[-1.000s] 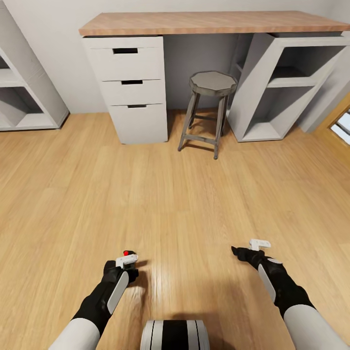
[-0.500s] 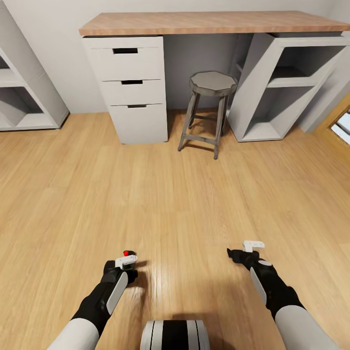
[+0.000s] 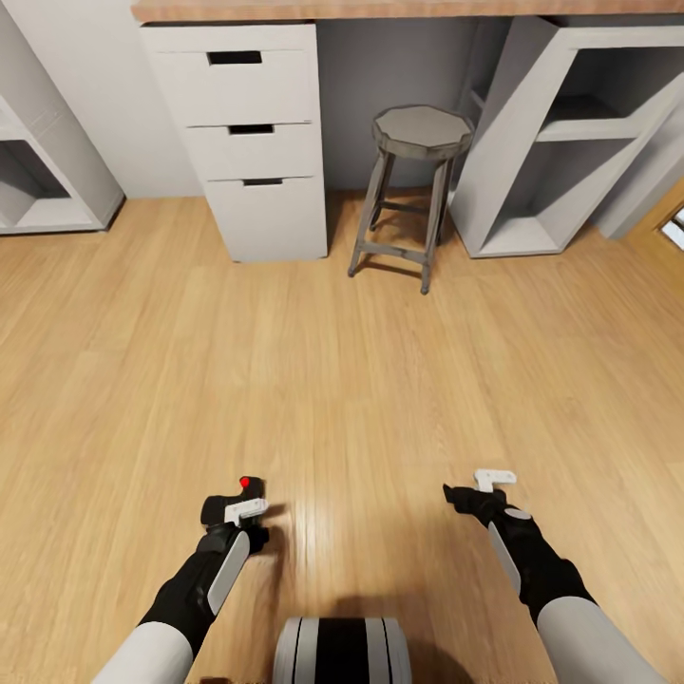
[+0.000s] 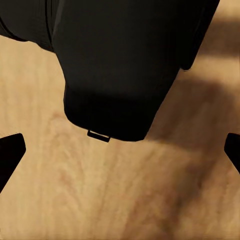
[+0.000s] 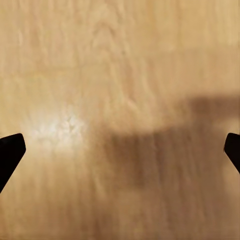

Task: Attach the digital camera to the camera tripod in the bedroom.

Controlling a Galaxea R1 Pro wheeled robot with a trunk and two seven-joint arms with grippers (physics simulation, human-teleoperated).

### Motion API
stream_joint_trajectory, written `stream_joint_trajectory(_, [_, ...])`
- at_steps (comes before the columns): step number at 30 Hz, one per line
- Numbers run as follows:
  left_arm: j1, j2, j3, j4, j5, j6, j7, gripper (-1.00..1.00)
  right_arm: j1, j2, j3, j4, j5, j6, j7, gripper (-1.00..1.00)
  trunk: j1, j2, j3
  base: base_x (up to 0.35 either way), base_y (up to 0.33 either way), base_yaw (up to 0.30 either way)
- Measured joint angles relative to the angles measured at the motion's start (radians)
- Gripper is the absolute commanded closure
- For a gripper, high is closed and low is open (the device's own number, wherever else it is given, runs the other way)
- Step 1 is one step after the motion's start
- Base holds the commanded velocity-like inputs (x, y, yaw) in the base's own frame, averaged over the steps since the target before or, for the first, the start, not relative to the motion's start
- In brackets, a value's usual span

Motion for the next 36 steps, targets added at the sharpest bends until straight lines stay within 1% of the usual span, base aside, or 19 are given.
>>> stream_joint_trajectory(19, [0.0,0.003,0.0,0.0,0.0,-0.001,0.0,-1.0,0.0,0.0,0.0,-0.015,0.0,0.001,0.01,-1.0,0.009,-0.004,-0.074,0.0,0.0,0.0])
stream_joint_trajectory(36, [0.0,0.003,0.001,0.0,0.0,-0.002,0.003,-1.0,0.0,0.0,0.0,-0.015,0.0,0.0,0.006,-1.0,0.008,-0.004,-0.074,0.0,0.0,0.0])
